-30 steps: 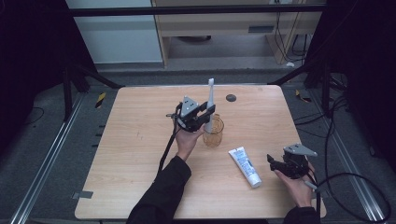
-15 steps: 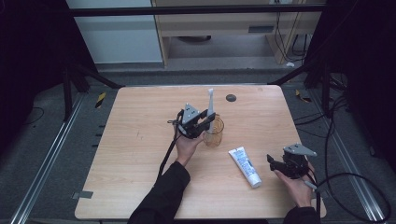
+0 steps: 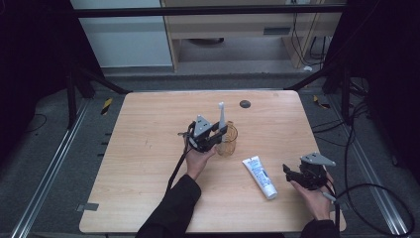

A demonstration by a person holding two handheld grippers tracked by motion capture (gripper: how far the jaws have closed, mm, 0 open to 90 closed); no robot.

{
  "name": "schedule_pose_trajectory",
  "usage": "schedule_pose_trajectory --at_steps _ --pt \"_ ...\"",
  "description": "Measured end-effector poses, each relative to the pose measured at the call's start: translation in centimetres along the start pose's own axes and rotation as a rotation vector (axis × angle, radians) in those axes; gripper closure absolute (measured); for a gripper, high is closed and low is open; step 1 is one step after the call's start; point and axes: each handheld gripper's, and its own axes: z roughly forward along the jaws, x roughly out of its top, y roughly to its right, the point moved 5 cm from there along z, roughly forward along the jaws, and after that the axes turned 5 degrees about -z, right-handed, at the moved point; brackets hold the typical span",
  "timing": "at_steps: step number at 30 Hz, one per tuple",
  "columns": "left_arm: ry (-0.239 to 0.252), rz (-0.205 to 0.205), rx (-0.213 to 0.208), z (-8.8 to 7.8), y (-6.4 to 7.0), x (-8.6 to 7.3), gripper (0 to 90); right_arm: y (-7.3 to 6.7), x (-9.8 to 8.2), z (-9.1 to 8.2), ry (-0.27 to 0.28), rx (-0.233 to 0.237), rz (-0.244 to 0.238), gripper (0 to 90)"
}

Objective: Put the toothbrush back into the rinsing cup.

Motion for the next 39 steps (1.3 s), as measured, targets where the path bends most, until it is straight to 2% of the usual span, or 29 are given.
schedule_pose_trajectory --at_steps 20,31,36,39 --pt "-0.020 0.024 0.006 -0.8 0.3 -0.4 64.4 -0.1 0.2 -0.1 0.004 0.000 -0.005 28.1" --pt "-0.036 0.026 -0.002 -1.8 0.6 -0.8 58.6 -0.2 0.3 -0.1 0.009 0.000 -0.003 28.1" --pt "-0.043 0.047 0.020 -2.9 0.6 -0.6 53.1 -0.3 0.5 -0.3 0.016 0.002 -0.002 27.8" --pt "-0.045 0.078 0.034 -3.8 0.6 -0.3 50.5 -0.4 0.7 -0.4 0.020 0.005 0.002 27.8"
